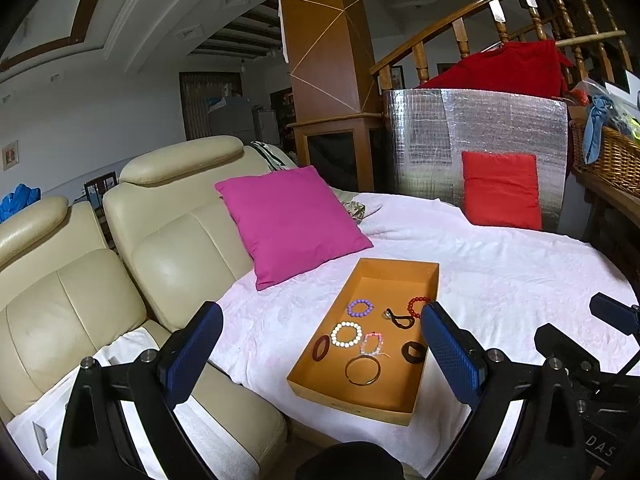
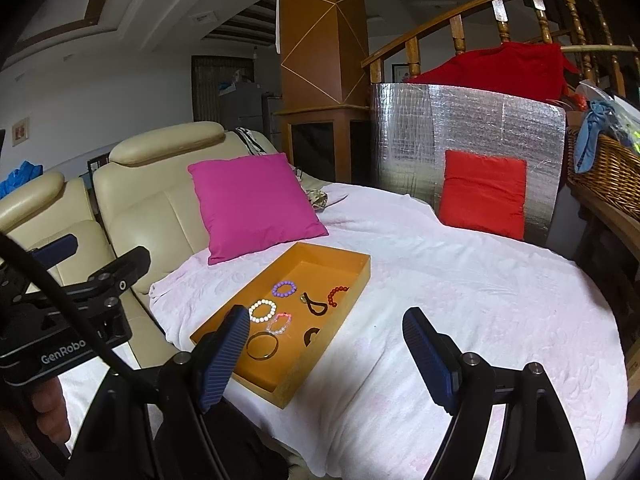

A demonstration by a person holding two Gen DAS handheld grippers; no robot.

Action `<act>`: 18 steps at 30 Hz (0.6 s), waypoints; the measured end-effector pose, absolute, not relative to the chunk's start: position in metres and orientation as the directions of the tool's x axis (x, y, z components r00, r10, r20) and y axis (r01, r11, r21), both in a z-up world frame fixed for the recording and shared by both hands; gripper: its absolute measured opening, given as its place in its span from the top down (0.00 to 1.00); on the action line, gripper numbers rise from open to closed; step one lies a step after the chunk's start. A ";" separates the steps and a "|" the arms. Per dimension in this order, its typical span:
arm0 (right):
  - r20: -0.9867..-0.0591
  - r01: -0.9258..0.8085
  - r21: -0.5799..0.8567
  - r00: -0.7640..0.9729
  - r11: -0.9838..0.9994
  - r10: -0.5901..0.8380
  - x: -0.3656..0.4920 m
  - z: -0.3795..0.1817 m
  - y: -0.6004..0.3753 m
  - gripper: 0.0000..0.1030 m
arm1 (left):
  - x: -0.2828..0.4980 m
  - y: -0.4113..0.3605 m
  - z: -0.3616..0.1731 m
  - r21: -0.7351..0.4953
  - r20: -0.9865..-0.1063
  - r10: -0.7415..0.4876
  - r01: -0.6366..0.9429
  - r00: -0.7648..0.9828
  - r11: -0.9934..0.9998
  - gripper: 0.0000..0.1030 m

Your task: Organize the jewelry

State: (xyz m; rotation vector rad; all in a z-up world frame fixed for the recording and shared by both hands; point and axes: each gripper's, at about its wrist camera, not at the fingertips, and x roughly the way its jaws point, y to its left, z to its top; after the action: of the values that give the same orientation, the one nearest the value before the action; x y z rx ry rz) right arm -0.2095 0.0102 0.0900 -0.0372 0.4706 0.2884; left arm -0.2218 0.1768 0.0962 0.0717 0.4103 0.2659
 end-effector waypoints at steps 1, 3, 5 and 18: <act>-0.452 -0.282 0.030 0.852 0.959 0.265 -0.209 0.090 0.011 0.21 | -0.222 0.178 0.096 0.120 -0.385 0.270 -0.242 0.883 0.963 0.04; -0.455 -0.285 0.028 0.850 0.958 0.266 -0.208 0.090 0.012 0.21 | -0.222 0.180 0.096 0.116 -0.385 0.274 -0.248 0.881 0.962 0.04; -0.458 -0.287 0.029 0.848 0.958 0.267 -0.209 0.089 0.013 0.21 | -0.221 0.182 0.096 0.114 -0.387 0.276 -0.251 0.880 0.961 0.04; -0.467 -0.304 0.000 0.842 0.953 0.269 -0.209 0.090 0.033 0.21 | -0.221 0.202 0.096 0.094 -0.391 0.293 -0.279 0.872 0.956 0.04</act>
State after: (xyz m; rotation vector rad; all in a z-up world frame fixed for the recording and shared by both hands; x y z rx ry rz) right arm -0.2089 0.0333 0.0903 -0.0749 0.4822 0.3028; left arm -0.2214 0.2015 0.0957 0.0347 0.4142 0.2993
